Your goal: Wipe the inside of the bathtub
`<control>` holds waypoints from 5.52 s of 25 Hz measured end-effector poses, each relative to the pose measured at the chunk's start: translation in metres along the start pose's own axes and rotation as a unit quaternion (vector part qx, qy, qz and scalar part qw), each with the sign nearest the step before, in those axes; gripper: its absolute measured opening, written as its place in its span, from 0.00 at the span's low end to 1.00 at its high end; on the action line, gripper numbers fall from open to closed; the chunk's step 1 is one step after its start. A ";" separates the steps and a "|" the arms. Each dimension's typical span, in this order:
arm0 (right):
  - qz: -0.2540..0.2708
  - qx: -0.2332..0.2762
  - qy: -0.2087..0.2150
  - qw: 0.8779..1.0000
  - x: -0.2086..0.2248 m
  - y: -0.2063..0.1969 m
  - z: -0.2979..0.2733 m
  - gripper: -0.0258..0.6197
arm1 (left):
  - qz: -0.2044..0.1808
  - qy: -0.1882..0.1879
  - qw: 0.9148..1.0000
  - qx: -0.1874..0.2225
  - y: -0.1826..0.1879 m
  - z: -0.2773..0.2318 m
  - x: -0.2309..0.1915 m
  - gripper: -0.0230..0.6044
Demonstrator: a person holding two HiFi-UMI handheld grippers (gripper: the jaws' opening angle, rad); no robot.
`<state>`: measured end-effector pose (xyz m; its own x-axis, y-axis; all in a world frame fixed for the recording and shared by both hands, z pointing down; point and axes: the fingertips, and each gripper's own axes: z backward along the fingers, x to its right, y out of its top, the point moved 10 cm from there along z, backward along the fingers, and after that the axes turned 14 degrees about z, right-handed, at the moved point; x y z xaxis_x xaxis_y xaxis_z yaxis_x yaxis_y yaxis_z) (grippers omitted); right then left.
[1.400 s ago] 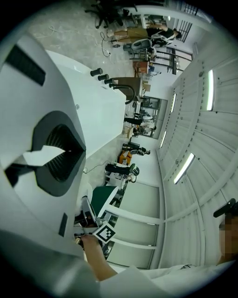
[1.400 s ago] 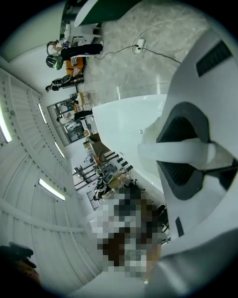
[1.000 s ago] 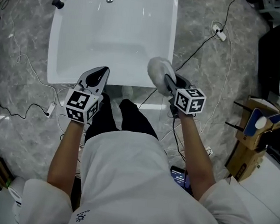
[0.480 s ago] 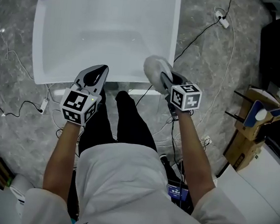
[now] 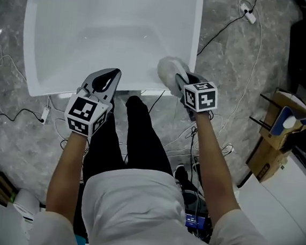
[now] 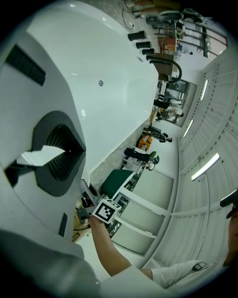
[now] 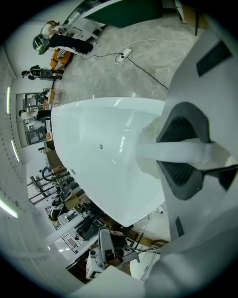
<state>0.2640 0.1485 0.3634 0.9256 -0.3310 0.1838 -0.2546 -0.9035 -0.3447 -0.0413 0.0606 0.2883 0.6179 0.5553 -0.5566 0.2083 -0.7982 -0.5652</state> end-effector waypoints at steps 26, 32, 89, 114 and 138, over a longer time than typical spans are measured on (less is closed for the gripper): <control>0.002 -0.093 0.022 0.995 -0.003 0.031 -0.085 0.19 | 0.022 0.005 1.000 -0.001 -0.027 -0.021 -0.048 0.06; -0.004 -0.083 0.033 0.996 -0.016 0.037 -0.091 0.19 | 0.034 0.017 0.999 0.009 -0.028 -0.013 -0.060 0.06; 0.080 0.004 0.186 0.979 -0.281 0.211 -0.211 0.19 | 0.140 0.187 0.963 0.138 -0.058 0.159 -0.214 0.06; 0.070 -0.018 0.202 0.977 -0.304 0.238 -0.276 0.19 | 0.154 0.201 0.953 0.165 -0.056 0.170 -0.249 0.06; 0.035 -0.067 0.138 0.988 -0.240 0.208 -0.316 0.19 | 0.131 0.153 0.971 0.132 -0.040 0.111 -0.241 0.06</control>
<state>-0.0995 -0.0462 0.5386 0.7982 -0.4380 0.4135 -0.3663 -0.8979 -0.2441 -0.2829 -0.0151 0.3770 0.8277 0.2140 -0.5188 -0.1632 -0.7927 -0.5874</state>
